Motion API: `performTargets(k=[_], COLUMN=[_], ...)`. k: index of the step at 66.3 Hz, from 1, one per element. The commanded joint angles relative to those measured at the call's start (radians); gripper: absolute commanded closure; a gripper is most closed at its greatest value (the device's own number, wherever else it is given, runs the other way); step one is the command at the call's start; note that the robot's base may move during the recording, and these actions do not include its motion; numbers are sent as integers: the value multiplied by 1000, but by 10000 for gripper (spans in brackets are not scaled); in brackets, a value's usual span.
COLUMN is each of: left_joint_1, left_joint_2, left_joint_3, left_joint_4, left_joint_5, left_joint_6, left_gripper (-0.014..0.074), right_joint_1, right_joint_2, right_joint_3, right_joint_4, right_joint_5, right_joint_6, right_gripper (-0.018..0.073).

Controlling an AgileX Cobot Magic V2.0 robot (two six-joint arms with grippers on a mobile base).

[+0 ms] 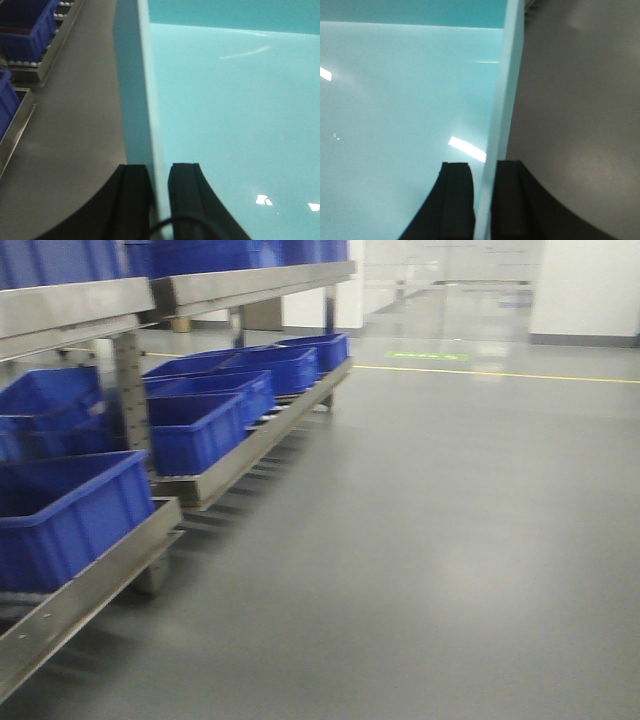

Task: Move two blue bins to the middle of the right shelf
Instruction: 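Drive the base away from the shelf holding the teal bin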

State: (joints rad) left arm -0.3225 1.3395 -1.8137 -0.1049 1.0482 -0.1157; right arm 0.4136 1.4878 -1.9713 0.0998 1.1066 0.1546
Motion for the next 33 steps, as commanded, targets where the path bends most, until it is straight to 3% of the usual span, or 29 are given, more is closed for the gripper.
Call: performTargets(k=[1,33], left_joint_1=[7,7], left_joint_2=[-14,-14], left_joint_3=[-9,-9], left_joint_4=[46,46], left_joint_5=[-50,-50], left_joint_6=[8,8], left_gripper=[707,707], right_joint_1=[-10,-10], right_joint_2=[-19,-19], right_joint_3=[-11,-11], right_joint_4=[-41,-41], right_joint_5=[-23,-23], right_joint_6=[-19,-19], right_gripper=[712,712])
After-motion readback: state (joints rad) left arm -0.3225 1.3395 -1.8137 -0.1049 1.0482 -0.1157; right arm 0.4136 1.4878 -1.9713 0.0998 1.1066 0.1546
